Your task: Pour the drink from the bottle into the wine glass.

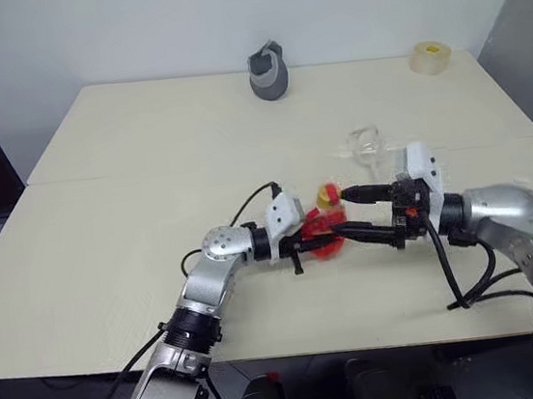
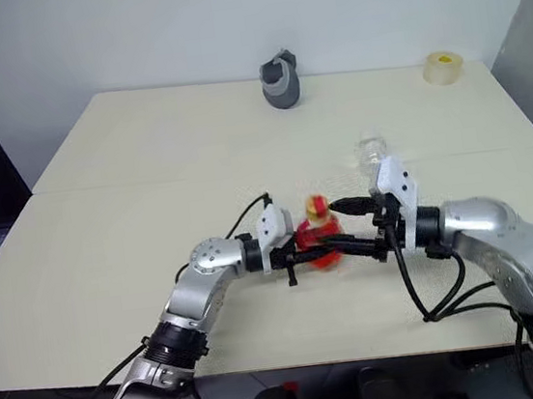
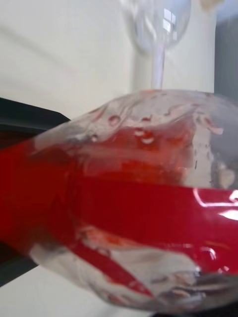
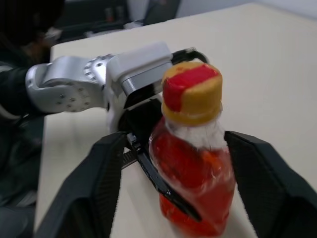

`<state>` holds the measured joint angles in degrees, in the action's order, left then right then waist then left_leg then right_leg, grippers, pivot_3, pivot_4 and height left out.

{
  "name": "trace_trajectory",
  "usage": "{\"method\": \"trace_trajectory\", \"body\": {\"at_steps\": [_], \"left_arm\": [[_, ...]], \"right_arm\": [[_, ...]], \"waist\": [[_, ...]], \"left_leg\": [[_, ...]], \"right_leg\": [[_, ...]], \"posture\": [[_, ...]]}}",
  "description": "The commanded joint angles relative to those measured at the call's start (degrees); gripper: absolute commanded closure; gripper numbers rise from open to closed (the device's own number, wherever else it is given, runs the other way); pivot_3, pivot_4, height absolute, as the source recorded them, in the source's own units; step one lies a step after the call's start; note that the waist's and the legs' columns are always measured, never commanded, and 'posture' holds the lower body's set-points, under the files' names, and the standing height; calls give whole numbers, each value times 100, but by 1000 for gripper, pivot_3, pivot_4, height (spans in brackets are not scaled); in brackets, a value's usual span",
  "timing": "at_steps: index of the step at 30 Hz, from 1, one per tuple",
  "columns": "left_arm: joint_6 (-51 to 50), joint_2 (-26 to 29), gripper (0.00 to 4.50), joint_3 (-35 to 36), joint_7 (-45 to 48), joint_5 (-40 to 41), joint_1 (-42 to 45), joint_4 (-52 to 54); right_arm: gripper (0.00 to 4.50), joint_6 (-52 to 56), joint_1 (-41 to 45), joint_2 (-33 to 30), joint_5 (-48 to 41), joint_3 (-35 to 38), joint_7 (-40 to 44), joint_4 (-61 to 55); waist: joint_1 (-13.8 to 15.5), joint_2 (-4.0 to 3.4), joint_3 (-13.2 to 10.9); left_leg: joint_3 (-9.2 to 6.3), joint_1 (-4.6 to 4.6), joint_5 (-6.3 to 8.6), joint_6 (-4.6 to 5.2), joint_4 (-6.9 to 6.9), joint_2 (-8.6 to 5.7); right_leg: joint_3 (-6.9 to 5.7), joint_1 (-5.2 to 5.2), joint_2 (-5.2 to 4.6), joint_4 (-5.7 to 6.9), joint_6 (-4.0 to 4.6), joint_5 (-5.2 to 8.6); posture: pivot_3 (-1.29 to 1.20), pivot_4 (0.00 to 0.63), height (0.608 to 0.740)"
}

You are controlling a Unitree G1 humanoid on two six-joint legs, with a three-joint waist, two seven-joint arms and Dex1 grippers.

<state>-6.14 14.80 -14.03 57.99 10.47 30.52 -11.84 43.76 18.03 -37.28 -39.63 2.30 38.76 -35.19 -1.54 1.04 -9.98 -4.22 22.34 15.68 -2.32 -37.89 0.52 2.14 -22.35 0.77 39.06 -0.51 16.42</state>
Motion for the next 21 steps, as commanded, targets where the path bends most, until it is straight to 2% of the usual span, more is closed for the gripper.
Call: {"method": "trace_trajectory", "body": {"at_steps": [1, 6, 11, 15, 21], "left_arm": [[54, -73, 3744, 95, -54, 141, 35, 197], [56, -66, 3744, 19, 97, 122, 80, 113], [137, -96, 3744, -73, 235, 71, 154, 11], [170, -125, 3744, -80, 260, 59, 179, -45], [195, -131, 3744, -64, 284, 36, 151, -80]], "right_arm": [[76, 49, -239, 393, 43, 226, -1006, -899], [76, -34, -182, 976, 903, -411, -2050, -1100], [76, -163, -29, 1256, 1409, -748, -2344, -910], [76, -132, 78, 1436, 1452, -656, -2430, -825], [76, 6, -196, 1195, 1298, -203, -2319, -870]], "waist": [[0, 0, 0], [-4, -1, 1], [-3, -1, 0], [-4, -1, 0], [-3, -1, 0]], "left_leg": [[-1, 0, 0, -1, 0, -1], [2, -5, -1, -2, -3, -2], [4, -3, -1, -2, -1, -3], [3, -3, -1, -2, -2, -3], [3, -2, -1, -1, -2, -4]], "right_leg": [[-1, 1, 0, -1, -9, 5], [1, 2, 0, 1, -26, 12], [2, 1, 1, -1, -24, 11], [1, 1, 1, -2, -13, 5], [1, 1, 1, -2, -10, 3]], "posture": [[0, 150, 740], [0, 150, 740], [0, 150, 740], [0, 150, 740], [0, 150, 740]]}}
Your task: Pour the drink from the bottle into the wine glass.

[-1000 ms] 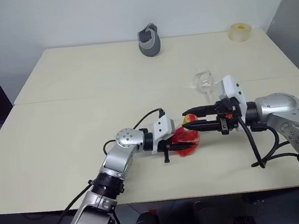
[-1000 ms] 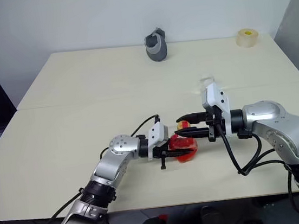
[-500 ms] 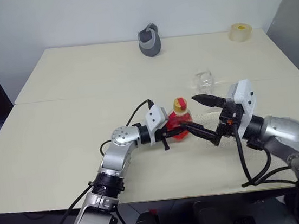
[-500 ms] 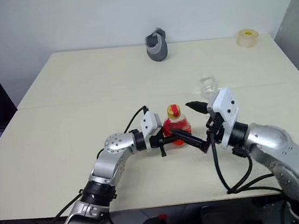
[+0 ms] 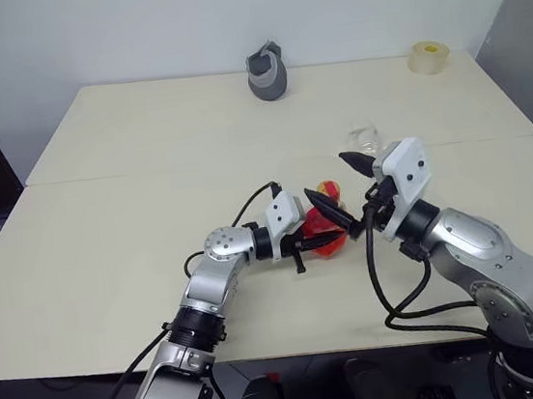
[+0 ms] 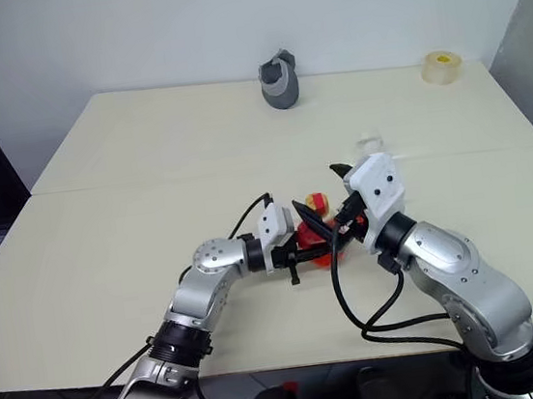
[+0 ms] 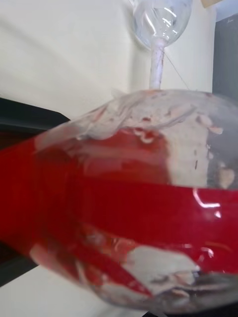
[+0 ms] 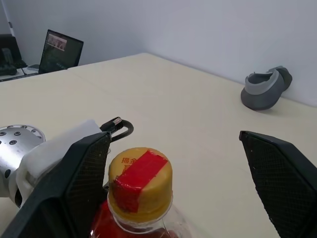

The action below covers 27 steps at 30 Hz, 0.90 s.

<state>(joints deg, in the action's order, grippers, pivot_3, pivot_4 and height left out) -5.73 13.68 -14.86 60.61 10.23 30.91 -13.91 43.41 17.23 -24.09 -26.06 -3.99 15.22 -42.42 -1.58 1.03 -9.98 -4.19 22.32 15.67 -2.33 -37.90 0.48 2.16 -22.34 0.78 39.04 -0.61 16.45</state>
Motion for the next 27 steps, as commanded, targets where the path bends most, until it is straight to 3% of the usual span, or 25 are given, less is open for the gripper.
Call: {"method": "trace_trajectory", "body": {"at_steps": [1, 9, 13, 18, 27], "left_arm": [[152, -15, 3744, 25, 24, 60, 106, 128], [161, 21, 3753, 36, 30, 90, 131, 88], [158, 33, 3753, 34, 45, 103, 132, 97], [154, 28, 3754, 30, 46, 99, 150, 88], [136, 2, 3754, -11, 47, 88, 156, 127]], "right_arm": [[76, 54, -205, -231, -82, 524, 109, -172], [76, 134, -608, -860, -449, 1239, 538, -228], [76, 379, -639, -1081, -1152, 1518, 949, -408], [76, 562, -322, -1004, -1437, 1104, 810, -637], [76, 224, 535, -221, -198, -190, 8, 116]], "waist": [[0, 0, 0], [1, 0, 0], [-1, 0, 0], [-12, 0, 0], [-8, 0, 0]], "left_leg": [[0, 0, 0, 0, 0, 0], [2, -1, 0, 1, -1, 0], [1, -1, 1, 1, 2, 1], [1, -3, 1, 2, 1, 3], [2, 0, 0, 1, -1, -2]], "right_leg": [[0, 0, 0, 0, 0, 0], [0, 1, 2, 1, -4, 2], [0, 1, 3, 0, -2, 1], [0, 1, 4, 2, -4, 2], [1, 1, 3, -1, -1, 0]], "posture": [[0, 150, 740], [0, 150, 740], [0, 150, 740], [0, 150, 740], [0, 150, 740]]}}
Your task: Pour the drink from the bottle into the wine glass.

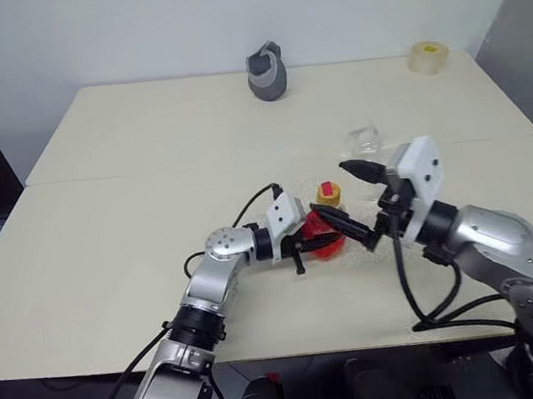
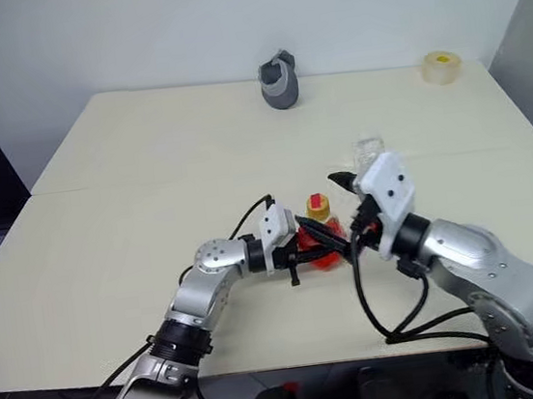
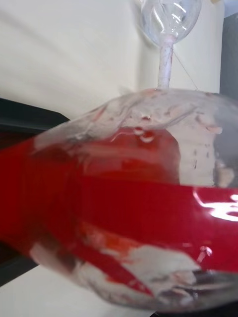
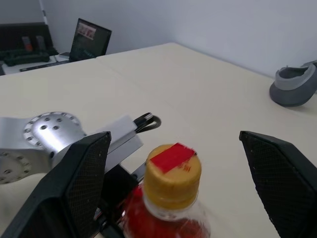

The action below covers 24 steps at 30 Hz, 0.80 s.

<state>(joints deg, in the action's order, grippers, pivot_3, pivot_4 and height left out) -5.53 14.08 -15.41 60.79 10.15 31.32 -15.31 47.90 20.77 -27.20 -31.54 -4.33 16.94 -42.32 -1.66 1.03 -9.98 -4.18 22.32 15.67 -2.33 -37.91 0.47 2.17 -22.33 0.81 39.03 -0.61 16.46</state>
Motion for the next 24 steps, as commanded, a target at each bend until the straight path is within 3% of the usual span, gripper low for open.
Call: {"method": "trace_trajectory", "body": {"at_steps": [1, 7, 15, 24], "left_arm": [[116, -37, 3754, 45, 27, 95, 115, 267], [114, -20, 3754, 58, 25, 93, 109, 271], [119, 9, 3754, 70, 37, 98, 101, 258], [130, 36, 3754, 74, 55, 104, 113, 243]], "right_arm": [[76, -254, 201, 121, 450, -174, -195, 156], [76, -246, 16, 71, 494, 134, -110, 159], [76, 35, -575, -295, -409, 1053, 400, -254], [76, 243, -770, -688, -1120, 1274, 715, -491]], "waist": [[1, 0, 0], [11, 0, 0], [10, 0, 0], [2, 0, 0]], "left_leg": [[0, 0, 0, 0, -1, 0], [-3, 2, 0, 0, 0, 1], [-3, 1, 0, 0, 0, 1], [-1, 0, 0, 1, 2, 3]], "right_leg": [[1, 0, 0, 0, 0, 0], [-2, -1, -2, -1, 12, -7], [-3, 0, -2, 1, 12, -7], [-2, 0, 0, 0, 2, -1]], "posture": [[0, 150, 740], [0, 150, 740], [0, 150, 740], [0, 150, 740]]}}
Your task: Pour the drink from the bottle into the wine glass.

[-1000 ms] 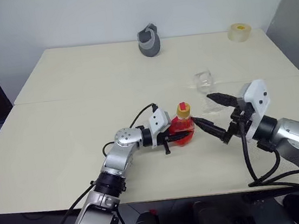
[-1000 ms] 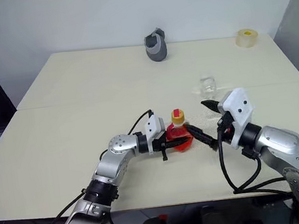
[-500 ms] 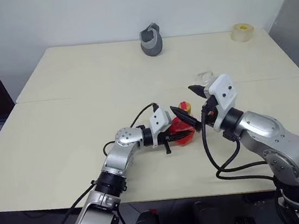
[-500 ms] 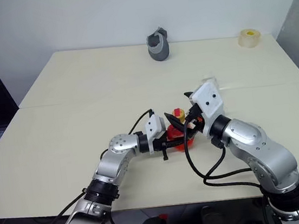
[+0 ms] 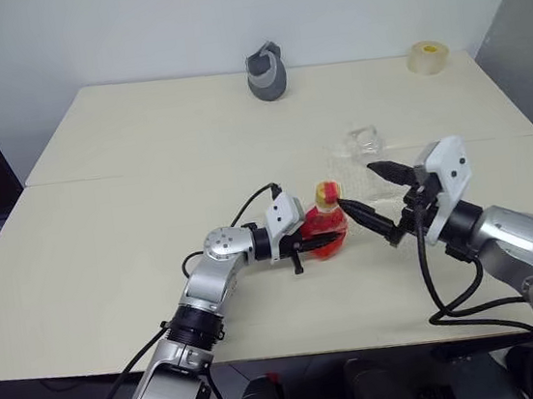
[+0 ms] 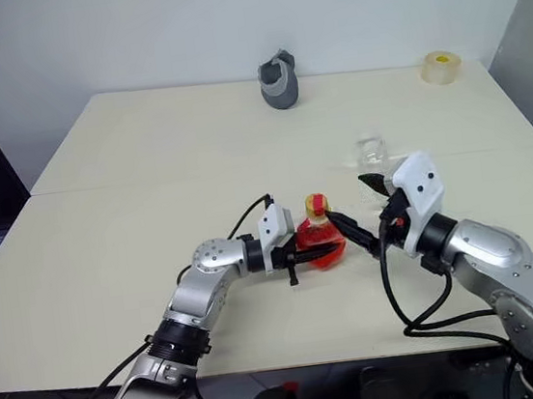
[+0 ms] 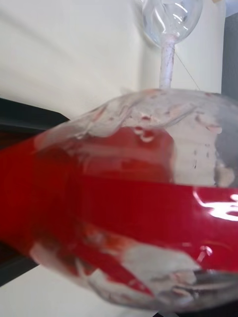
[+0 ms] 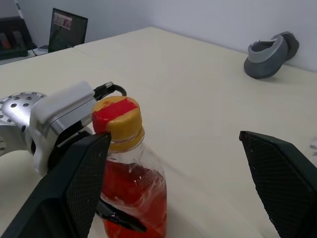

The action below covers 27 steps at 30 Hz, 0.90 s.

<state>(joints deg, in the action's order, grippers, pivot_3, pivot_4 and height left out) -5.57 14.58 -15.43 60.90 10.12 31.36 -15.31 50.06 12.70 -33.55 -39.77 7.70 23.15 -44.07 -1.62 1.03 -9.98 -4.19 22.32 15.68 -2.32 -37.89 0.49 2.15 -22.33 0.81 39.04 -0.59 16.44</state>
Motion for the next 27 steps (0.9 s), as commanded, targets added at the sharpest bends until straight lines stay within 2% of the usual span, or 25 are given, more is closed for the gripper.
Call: {"method": "trace_trajectory", "body": {"at_steps": [1, 12, 23, 26, 27], "left_arm": [[130, -13, 3754, 73, 44, 107, 108, 251], [118, -19, 3754, 54, 33, 102, 118, 249], [137, -29, 3754, 54, 25, 98, 115, 229], [137, -28, 3754, 57, 20, 99, 107, 231], [138, -28, 3754, 57, 19, 98, 104, 231]], "right_arm": [[76, 40, 76, -63, -345, 12, 96, -364], [76, -83, 737, 458, 178, -710, -567, -137], [76, -201, 729, 699, 501, -1037, -560, 98], [701, -215, 712, 720, 538, -1043, -533, 108], [1045, -219, 708, 720, 543, -1048, -525, 112]], "waist": [[-3, 0, 0], [-2, 0, 0], [-2, 0, 0], [-2, 0, 0], [-2, 0, 0]], "left_leg": [[0, 0, 0, 0, 0, 0], [0, 1, 0, 0, -1, -1], [-2, 0, 0, 0, -1, 0], [-1, 0, 0, 0, -1, 0], [-2, 0, 0, 0, -1, 0]], "right_leg": [[1, 0, 0, 0, 0, 0], [1, 0, 0, 0, -14, 8], [-1, 0, -1, 0, 0, 0], [0, 0, -1, 0, 0, 0], [-1, 0, -1, 0, 0, 0]], "posture": [[0, 150, 740], [0, 150, 740], [0, 150, 740], [0, 150, 740], [0, 150, 740]]}}
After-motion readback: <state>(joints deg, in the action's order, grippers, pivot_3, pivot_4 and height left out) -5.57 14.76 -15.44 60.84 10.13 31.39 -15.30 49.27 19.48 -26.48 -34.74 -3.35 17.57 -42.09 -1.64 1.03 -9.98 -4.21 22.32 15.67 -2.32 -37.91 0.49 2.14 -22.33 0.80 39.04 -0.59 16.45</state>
